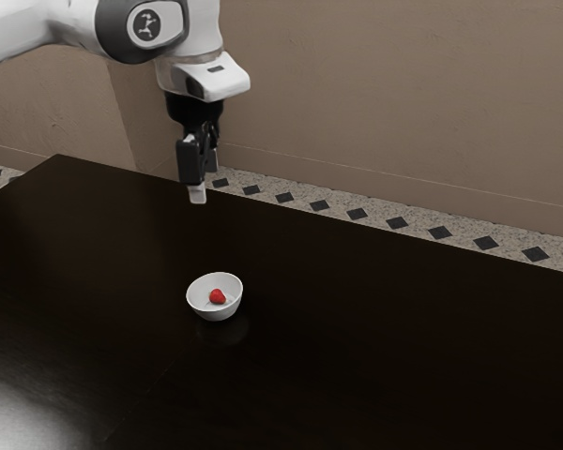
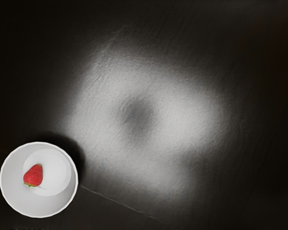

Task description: Take strawberry from the bowl

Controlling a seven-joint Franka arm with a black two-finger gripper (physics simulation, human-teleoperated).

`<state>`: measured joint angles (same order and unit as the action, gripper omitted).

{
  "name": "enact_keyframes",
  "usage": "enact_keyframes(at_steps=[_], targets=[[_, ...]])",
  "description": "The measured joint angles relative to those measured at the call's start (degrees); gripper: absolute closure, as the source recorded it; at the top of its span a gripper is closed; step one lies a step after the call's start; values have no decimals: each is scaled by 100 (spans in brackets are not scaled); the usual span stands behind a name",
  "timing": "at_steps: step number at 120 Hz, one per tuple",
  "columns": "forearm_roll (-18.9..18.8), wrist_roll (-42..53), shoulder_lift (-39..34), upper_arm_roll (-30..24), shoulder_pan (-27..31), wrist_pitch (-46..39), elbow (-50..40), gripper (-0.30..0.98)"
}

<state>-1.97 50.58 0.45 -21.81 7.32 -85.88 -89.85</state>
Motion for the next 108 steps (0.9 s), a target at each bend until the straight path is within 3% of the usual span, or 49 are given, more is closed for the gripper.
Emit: enact_keyframes(at_steps=[34, 50, 81, 108], targets=[[192, -174, 9, 116, 96, 14, 0, 0], [88, 34, -126, -212, 671, -4, 131, 0], [-824, 917, 1713, -259, 1016, -1493, -504, 8], [-1086, 1639, 2691, -106, 949, -2382, -436, 13]])
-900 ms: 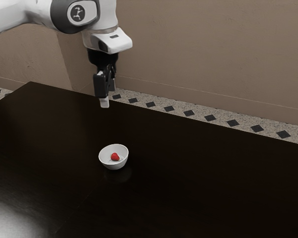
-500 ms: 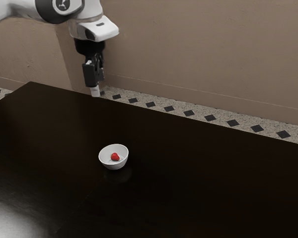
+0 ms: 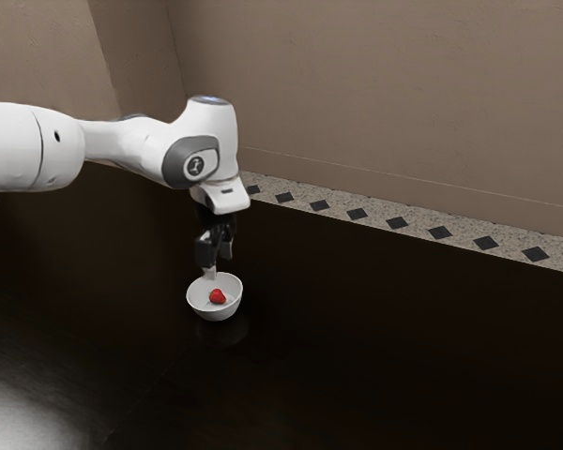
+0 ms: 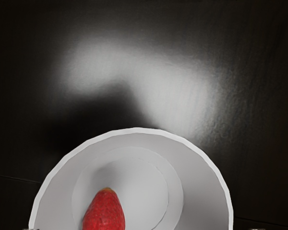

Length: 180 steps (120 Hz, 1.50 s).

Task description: Take strawberry from the bowl

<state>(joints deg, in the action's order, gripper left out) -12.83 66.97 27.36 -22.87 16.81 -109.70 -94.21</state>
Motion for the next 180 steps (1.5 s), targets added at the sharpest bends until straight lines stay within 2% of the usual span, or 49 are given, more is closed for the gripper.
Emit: enact_keyframes(at_steps=[32, 63, 100, 151, 180], targets=[[-248, 731, 110, 145, 16, -696, -264, 28], [-240, 1245, 145, 178, 47, -1335, -646, 39], [-178, 1602, 127, 256, 77, -1632, -884, 52], [-24, 1852, 153, 432, 84, -1831, -1010, 48], [-16, 1929, 233, 442, 70, -1919, -1013, 51]])
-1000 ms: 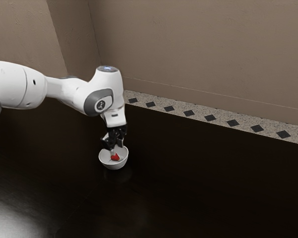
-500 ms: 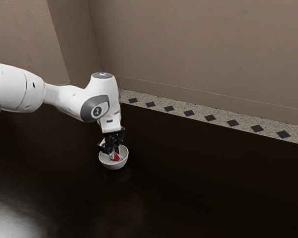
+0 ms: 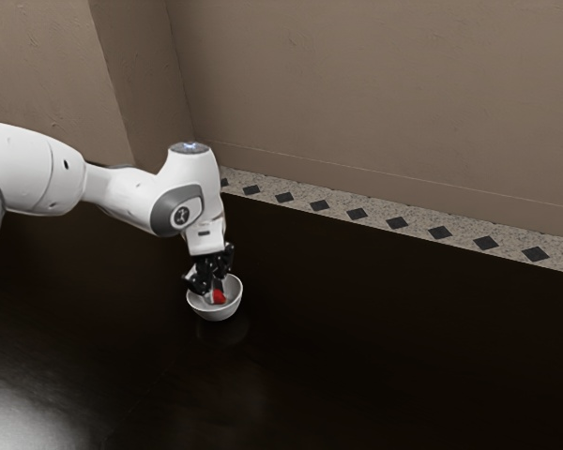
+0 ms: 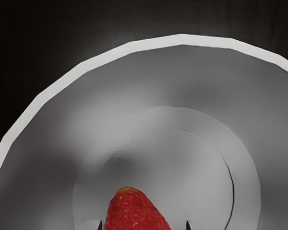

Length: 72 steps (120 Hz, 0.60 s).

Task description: Take strawberry from the bowl

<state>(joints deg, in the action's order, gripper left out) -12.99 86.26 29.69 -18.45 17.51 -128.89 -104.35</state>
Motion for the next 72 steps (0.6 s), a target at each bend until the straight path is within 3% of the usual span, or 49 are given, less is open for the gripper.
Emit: enact_keyframes(at_steps=[36, 48, 61, 72], targets=[[6, 51, -38, -8, -28, -70, -1, 63], [7, 47, -467, -28, -50, -79, -156, 66], [6, 0, -860, -430, -172, -71, -241, 68], [-8, -93, -796, -646, -647, -71, -197, 69]])
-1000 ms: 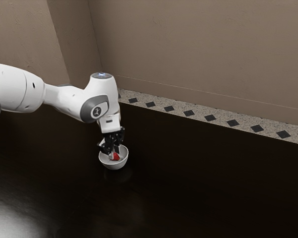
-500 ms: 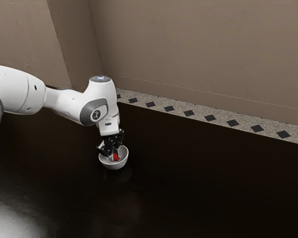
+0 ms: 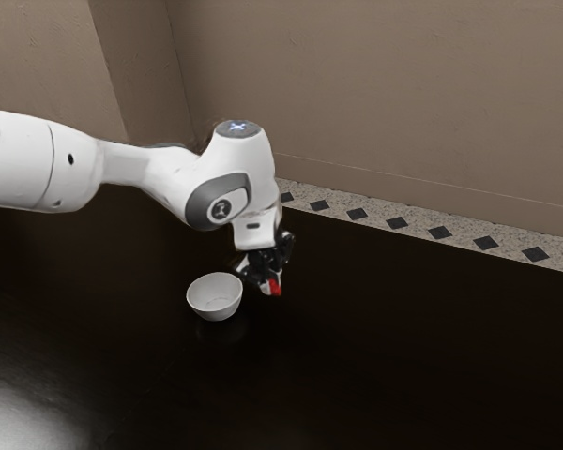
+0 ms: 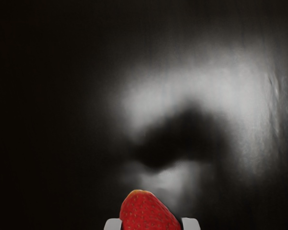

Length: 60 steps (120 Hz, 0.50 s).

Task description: Take strawberry from the bowl

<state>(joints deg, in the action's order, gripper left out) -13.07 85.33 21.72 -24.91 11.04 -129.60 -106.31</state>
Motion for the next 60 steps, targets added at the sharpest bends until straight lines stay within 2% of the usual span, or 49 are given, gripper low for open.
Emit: enact_keyframes(at_steps=[9, 32, 49, 60], targets=[[-15, -83, 124, -121, -221, -11, 34, 69], [-54, -257, 306, -170, -339, -57, 107, 69], [-23, -347, 447, -173, -624, -21, 593, 41], [103, -394, 399, -172, -539, 58, 679, 26]])
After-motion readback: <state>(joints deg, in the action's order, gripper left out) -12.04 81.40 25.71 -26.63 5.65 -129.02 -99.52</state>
